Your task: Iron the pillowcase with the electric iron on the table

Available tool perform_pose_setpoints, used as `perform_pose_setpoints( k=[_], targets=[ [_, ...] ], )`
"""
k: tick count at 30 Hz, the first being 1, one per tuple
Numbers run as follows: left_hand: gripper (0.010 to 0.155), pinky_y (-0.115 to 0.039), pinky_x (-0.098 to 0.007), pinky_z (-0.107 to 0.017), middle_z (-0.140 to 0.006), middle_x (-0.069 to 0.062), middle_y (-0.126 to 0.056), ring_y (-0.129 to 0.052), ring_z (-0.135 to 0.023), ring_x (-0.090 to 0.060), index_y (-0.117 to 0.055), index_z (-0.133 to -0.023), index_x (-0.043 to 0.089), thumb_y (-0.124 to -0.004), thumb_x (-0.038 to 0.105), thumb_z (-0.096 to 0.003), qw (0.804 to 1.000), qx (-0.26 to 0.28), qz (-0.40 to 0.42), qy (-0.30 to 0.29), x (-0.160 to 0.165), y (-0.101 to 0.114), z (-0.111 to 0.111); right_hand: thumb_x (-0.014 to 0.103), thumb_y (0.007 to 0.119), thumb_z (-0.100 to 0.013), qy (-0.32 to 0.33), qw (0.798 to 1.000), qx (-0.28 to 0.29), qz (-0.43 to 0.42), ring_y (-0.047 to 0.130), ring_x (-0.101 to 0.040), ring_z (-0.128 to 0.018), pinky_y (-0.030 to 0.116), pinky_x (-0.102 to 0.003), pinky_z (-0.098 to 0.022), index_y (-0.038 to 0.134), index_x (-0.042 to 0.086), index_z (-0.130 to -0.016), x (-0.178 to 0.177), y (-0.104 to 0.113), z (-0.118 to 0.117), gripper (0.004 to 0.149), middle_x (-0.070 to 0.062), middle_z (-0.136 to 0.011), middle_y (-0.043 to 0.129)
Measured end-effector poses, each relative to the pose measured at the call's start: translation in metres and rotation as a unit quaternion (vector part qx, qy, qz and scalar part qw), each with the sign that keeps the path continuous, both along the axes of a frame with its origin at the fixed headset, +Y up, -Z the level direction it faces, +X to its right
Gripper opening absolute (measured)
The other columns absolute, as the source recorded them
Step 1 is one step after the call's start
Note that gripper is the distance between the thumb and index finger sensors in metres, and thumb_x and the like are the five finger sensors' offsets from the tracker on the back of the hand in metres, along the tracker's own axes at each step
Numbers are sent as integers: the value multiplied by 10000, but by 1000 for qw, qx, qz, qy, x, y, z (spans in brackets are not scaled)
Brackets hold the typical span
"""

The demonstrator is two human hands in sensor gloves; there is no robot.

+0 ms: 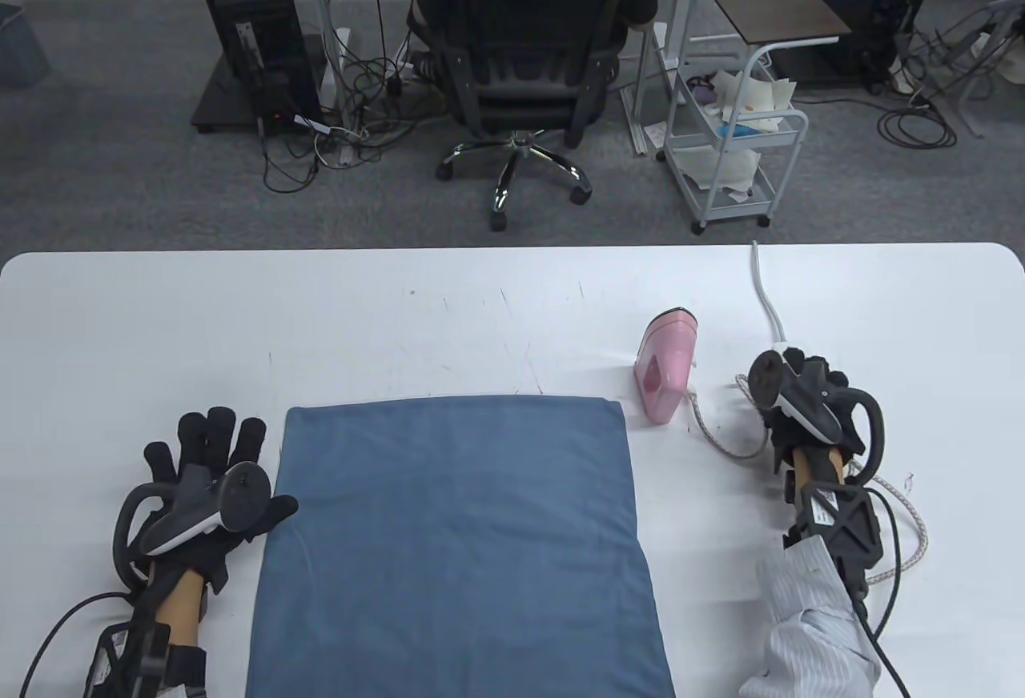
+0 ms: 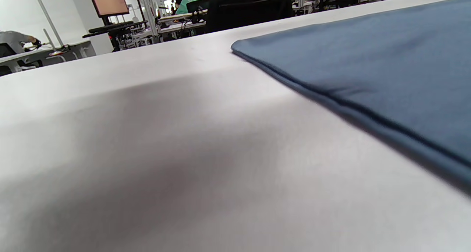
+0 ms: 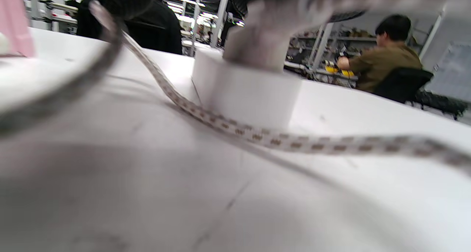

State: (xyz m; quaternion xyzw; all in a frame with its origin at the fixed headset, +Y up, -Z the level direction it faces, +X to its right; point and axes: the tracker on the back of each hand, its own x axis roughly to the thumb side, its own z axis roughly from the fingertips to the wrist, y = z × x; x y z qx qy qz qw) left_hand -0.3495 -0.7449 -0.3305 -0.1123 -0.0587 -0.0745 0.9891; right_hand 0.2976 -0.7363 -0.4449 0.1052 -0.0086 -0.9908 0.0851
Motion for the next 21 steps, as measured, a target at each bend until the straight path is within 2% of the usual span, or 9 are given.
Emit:
perform_pose_setpoints(
  k=[6, 12, 16, 21],
  targets=[
    [966, -110, -789, -662, -1077, -225, 216, 107, -999, -546, 94, -1092, 181, -405, 714, -460, 999, 30, 28, -22, 18, 14, -1, 465, 585, -547, 38, 998, 31, 34, 514, -588, -959, 518, -681, -675, 337, 45, -1119, -33, 40, 43, 752, -288, -1145, 464],
    [957, -126, -783, -673, -1096, -223, 193, 81, -1015, -542, 58, -1111, 184, -407, 711, -461, 998, 47, 28, -42, 35, 22, 4, 489, 572, -546, 88, 992, 84, 23, 501, -599, -968, 490, -706, -671, 342, 38, -1128, -69, 76, 90, 771, -295, -1153, 465],
    [954, -125, -783, -674, -1099, -221, 192, 81, -1017, -541, 58, -1112, 187, -405, 710, -462, 996, 65, 41, -46, 43, 27, 10, 503, 561, -547, 119, 986, 116, 9, 487, -609, -973, 476, -717, -670, 337, 36, -1134, -96, 90, 114, 782, -303, -1158, 455],
    [949, -121, -782, -674, -1108, -218, 158, 81, -1019, -539, 54, -1113, 192, -401, 710, -460, 994, 84, 33, -58, 50, 30, 19, 514, 554, -545, 171, 972, 161, 6, 483, -611, -976, 464, -728, -664, 340, 39, -1134, -128, 95, 137, 787, -303, -1160, 460]
  ],
)
